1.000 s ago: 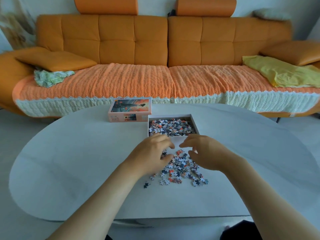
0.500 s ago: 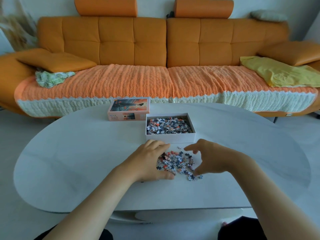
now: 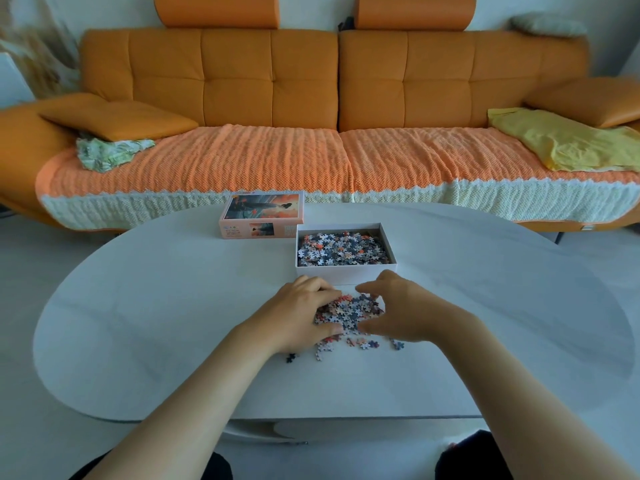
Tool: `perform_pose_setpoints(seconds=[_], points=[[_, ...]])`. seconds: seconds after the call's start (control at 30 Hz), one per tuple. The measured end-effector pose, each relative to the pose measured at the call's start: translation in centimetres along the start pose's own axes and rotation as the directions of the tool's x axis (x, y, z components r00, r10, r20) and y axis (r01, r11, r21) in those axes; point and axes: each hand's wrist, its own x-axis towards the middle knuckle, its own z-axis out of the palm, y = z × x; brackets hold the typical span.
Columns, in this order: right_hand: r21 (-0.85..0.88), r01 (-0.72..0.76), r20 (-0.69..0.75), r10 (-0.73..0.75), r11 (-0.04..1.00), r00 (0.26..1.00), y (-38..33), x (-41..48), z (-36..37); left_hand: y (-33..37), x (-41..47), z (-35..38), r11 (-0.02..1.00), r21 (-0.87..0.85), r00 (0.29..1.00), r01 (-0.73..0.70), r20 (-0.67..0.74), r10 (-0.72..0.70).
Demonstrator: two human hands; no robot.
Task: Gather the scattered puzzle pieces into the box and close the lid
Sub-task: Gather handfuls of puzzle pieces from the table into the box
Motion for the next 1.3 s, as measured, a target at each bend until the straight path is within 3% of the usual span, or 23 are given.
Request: perform_pose_setpoints(seconds=[0.1, 0.33, 0.63, 0.8, 0.97, 1.1, 1.3], points=[[-0.063, 0.02, 0.001, -0.019, 0.998, 1.0, -0.8, 0.7, 0.8, 0.1, 0.2, 0.3, 0.999, -0.027, 0.998, -0.019, -0.052, 0.018], [0.04, 0.032, -0.085, -0.029, 0.999, 0.996, -1.8, 2.1, 0.9, 0.2, 0.7, -0.1, 0.994, -0.108, 0.994, -0.009, -0.107, -0.003], [0.092, -0.024, -0.087, 0.032, 0.995, 0.996, -1.9, 3.0, -0.2, -0.5, 1.5, -1.3, 0.983, -0.183, 0.995, -0.001, -0.099, -0.018], [0.16, -0.015, -0.194, 0.046, 0.987, 0.98, -1.6, 3.6, -1.9, -0.7, 1.9, -2.4, 0.962, -0.269, 0.997, 0.045, -0.047, -0.06], [0.267, 0.059, -0.409, 0.058, 0.962, 0.911, -1.2, 5.5, -2.9, -1.0, 3.4, -4.3, 0.91, -0.414, 0.943, 0.023, -0.293, -0.157], [0.212, 0.116, -0.548, 0.02, 0.97, 0.836, -0.9, 7.4, -2.8, -1.4, 5.6, -3.9, 0.904, -0.428, 0.858, 0.013, -0.459, -0.23], [0.091, 0.041, -0.467, 0.006, 0.995, 0.884, 0.1, 8.6, -1.6, -1.1, 8.0, -1.9, 0.919, -0.391, 0.872, 0.043, -0.434, -0.225]])
